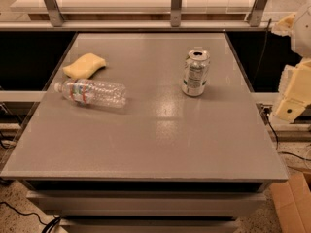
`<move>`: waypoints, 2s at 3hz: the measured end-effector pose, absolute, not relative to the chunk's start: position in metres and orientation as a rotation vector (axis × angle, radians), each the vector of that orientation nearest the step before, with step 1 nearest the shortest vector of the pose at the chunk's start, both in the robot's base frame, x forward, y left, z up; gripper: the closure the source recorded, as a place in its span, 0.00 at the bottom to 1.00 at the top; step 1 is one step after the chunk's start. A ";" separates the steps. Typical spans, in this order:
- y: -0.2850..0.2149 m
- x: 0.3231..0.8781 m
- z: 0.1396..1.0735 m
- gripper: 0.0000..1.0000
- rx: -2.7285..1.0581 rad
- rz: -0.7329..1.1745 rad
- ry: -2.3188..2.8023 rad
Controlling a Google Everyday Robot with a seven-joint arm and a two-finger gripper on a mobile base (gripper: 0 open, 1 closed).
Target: Pick water bottle
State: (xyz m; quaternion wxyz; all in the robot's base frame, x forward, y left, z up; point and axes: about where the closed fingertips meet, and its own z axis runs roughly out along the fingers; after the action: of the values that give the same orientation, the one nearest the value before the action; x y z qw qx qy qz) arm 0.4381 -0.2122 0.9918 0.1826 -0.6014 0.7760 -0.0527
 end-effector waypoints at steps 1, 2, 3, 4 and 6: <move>-0.202 0.440 0.993 0.00 -1.699 -0.151 2.185; -0.162 0.449 0.993 0.00 -1.758 -0.138 2.141; -0.108 0.462 0.990 0.00 -1.854 -0.105 2.068; -0.050 0.472 0.983 0.00 -1.970 -0.066 1.975; 0.045 0.495 0.970 0.00 -2.133 -0.079 1.840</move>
Offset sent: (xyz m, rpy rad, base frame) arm 0.0250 0.1088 -0.0054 -0.0051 0.0253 0.1441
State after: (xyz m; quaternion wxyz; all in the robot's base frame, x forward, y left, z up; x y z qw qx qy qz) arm 0.4954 0.0448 0.9704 0.1609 -0.7470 0.6444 -0.0277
